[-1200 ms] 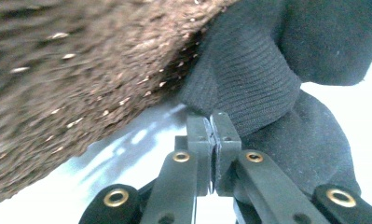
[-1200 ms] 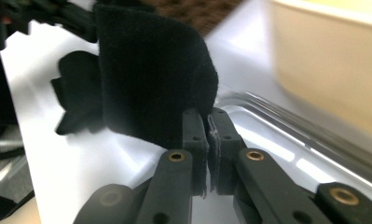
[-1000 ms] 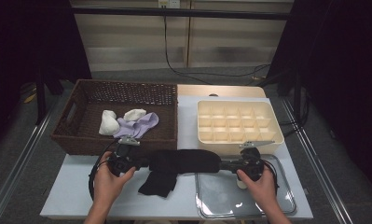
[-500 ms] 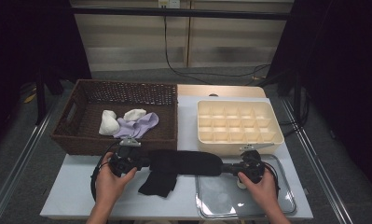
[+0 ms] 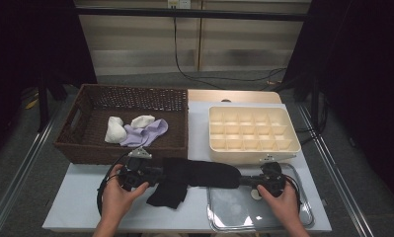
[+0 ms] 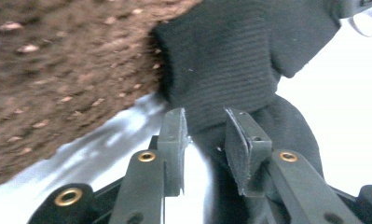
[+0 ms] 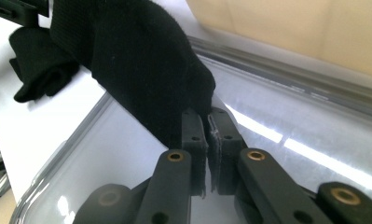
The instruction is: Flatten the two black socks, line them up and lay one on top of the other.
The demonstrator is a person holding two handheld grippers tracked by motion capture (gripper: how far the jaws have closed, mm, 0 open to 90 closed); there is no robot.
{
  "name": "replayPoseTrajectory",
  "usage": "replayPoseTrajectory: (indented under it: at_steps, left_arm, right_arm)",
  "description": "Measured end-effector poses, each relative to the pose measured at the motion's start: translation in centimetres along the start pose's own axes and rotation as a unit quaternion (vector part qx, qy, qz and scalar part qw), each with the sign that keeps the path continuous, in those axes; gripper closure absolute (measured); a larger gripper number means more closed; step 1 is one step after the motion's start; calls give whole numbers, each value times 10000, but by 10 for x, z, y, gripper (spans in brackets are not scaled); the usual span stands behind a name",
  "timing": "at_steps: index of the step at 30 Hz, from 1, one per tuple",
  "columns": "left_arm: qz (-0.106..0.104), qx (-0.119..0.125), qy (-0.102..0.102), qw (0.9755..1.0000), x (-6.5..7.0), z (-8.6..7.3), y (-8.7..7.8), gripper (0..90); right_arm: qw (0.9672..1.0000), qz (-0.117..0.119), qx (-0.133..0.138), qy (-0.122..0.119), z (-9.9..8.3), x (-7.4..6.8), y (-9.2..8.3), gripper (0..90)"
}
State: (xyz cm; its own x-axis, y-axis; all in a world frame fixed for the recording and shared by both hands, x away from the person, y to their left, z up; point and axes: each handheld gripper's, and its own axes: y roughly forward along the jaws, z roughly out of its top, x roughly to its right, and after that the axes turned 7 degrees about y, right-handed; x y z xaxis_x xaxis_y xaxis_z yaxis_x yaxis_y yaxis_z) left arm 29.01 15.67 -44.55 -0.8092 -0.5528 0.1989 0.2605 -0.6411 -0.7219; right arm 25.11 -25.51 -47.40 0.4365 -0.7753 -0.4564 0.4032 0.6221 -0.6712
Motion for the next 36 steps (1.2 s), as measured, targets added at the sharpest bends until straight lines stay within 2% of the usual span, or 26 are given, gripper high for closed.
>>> replayPoseTrajectory:
  at_steps: [3, 5, 9, 13, 14, 16, 17, 18, 19, 21, 26, 27, 28, 31, 36]
  left_arm:
    - [-65, 86, -114, 9999, 2, -3, -5, 626]
    - [-71, 79, -99, 9999, 3, -4, -5, 620]
    - [-198, -197, 52, 9996, 11, -7, 7, 595]
    - [-179, -332, 129, 9992, 13, -9, 13, 604]
    - [-138, -378, 148, 9991, 13, -10, 15, 623]
    - [-208, -419, 156, 9988, 13, -10, 17, 670]
    - [-215, -429, 148, 9987, 13, -10, 17, 743]
    - [-210, -450, 161, 9986, 13, -10, 16, 743]
    - [-204, -446, 154, 9987, 14, -9, 15, 807]
    - [-193, -499, 203, 9984, 13, -9, 13, 823]
    - [-22, -561, 153, 9983, 8, -13, 3, 829]
    - [82, -493, 50, 9987, 8, -15, 0, 829]
    - [153, -535, 48, 9984, 5, -16, -4, 829]
    - [344, -434, -117, 9984, 1, -22, -12, 829]
    - [554, -435, -303, 9971, -6, -31, -26, 829]
  right_arm:
    - [10000, -25, -18, -16, -2, -1, -1, 861]
    - [10000, -59, 1, -10, -2, -1, -1, 861]
    - [9998, -178, -45, -26, -2, 1, -4, 862]
    - [9998, -204, 40, 27, -2, 5, -8, 857]
    - [9998, -179, 66, 18, -3, 5, -9, 845]
    - [9998, -201, 74, -44, -3, 5, -9, 805]
    - [9997, -221, 93, -40, -3, 4, -7, 750]
    - [9997, -221, 93, -40, -3, 4, -7, 750]
    - [9996, -220, 119, -91, -3, 3, -6, 717]
    - [9995, -261, 128, -132, -3, 2, -5, 676]
    - [9992, -275, 133, -266, 0, -1, -3, 646]
    - [9992, -275, 133, -266, 0, -1, -3, 646]
    - [9992, -264, 129, -286, 0, -2, -3, 643]
    - [9990, -241, 130, -365, 3, -4, 1, 630]
    - [9991, -136, 46, -397, 6, -6, 10, 622]
